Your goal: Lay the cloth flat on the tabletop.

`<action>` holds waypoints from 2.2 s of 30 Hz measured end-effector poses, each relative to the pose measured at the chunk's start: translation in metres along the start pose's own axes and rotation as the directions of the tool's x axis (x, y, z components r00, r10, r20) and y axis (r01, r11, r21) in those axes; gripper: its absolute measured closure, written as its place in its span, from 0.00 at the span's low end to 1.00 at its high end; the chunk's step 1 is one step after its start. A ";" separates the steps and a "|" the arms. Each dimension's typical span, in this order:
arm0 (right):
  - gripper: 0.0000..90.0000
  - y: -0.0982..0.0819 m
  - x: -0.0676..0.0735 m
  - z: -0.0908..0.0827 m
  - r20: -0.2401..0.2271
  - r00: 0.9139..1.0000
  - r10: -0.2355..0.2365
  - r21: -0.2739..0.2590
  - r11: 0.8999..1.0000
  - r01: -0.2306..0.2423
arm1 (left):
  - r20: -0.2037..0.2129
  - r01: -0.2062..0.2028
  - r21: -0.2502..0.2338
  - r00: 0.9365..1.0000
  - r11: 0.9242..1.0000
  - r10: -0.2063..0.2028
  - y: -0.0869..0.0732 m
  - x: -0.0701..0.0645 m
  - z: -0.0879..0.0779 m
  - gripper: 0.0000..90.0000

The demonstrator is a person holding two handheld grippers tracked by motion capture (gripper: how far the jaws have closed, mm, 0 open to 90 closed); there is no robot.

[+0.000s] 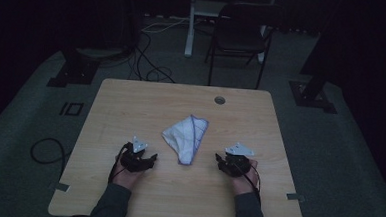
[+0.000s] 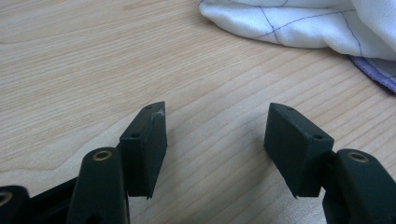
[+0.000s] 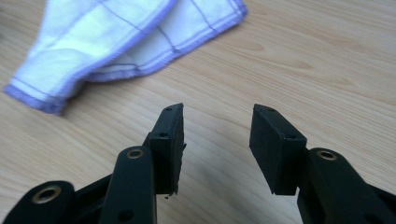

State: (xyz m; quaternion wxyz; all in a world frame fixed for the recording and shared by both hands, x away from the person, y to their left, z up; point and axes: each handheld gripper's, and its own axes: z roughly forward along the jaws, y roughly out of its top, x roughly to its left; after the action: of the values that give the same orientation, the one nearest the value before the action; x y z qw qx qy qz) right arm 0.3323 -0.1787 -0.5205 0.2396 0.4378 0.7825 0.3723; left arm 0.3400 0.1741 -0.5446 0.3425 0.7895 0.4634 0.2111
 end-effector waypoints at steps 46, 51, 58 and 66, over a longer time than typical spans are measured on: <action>0.45 0.011 0.069 0.030 -0.234 0.964 -0.124 0.026 0.991 0.134 | 0.003 -0.006 0.001 1.000 1.000 0.006 0.000 -0.002 0.000 0.44; 0.50 0.011 0.071 0.034 -0.234 0.964 -0.127 0.043 0.989 0.140 | 0.002 -0.006 0.001 1.000 1.000 0.006 0.000 -0.002 0.000 0.44; 0.66 0.011 0.070 0.038 -0.239 0.964 -0.118 0.047 0.990 0.133 | 0.004 -0.007 0.002 1.000 1.000 0.007 0.000 -0.002 0.000 0.44; 0.59 0.012 0.071 0.045 -0.266 0.959 -0.102 0.053 0.991 0.120 | 0.007 -0.008 0.000 1.000 1.000 0.008 0.000 -0.004 0.000 0.44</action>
State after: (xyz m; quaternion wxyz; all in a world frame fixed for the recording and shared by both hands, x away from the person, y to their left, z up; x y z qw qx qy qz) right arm 0.3342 -0.0967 -0.5414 0.1392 0.3481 0.8430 0.3857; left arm 0.3381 0.1706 -0.5446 0.3432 0.7922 0.4589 0.2098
